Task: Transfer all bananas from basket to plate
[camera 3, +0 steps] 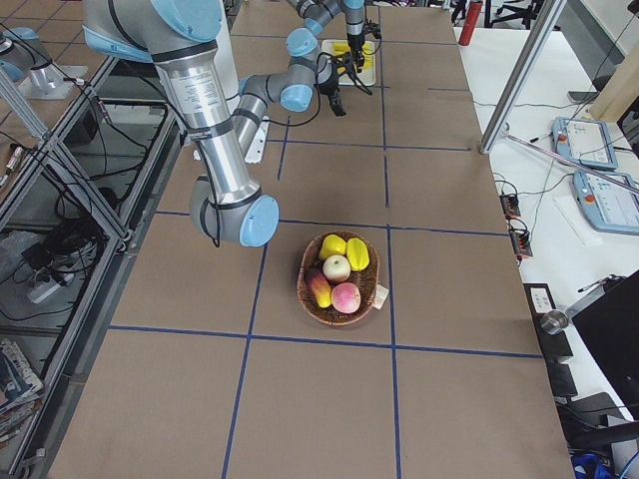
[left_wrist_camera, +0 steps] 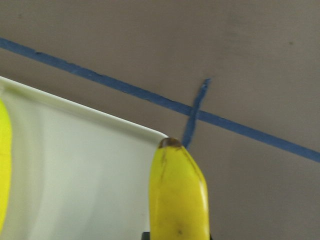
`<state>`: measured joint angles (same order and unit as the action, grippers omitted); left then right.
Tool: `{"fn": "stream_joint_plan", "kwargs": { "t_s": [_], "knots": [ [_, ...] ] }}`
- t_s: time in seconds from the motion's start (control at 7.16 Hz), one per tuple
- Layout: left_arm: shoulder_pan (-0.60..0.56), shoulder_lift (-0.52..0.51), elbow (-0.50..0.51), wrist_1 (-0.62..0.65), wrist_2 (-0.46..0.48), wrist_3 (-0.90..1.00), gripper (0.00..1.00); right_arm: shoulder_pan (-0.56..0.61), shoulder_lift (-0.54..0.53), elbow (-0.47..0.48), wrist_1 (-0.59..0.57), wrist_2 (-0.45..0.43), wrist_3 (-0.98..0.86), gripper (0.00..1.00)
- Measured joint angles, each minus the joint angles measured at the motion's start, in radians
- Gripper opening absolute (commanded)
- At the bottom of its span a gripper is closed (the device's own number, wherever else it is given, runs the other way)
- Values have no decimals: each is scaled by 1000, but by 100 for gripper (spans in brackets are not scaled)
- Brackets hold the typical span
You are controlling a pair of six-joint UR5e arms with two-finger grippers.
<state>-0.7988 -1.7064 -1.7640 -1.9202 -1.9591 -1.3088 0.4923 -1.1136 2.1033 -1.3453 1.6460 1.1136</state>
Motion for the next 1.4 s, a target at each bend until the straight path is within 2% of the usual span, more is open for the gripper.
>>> {"fn": "stream_joint_plan", "kwargs": {
  "t_s": [0.42, 0.56, 0.84, 1.12, 1.4],
  "knots": [
    [-7, 16, 1, 0, 19, 7, 99, 14, -4, 2, -19, 10, -2, 100],
    [-28, 16, -15, 5, 7, 20, 99, 54, -8, 4, -62, 55, -9, 100],
    [-136, 15, -48, 46, -87, 148, 99, 192, -53, 8, -141, 204, -110, 100],
    [-301, 18, -64, 147, -208, 414, 99, 356, -175, -5, -159, 314, -366, 100],
    [-459, 61, -60, 230, -261, 724, 99, 564, -264, -92, -158, 487, -629, 100]
  ]
}}
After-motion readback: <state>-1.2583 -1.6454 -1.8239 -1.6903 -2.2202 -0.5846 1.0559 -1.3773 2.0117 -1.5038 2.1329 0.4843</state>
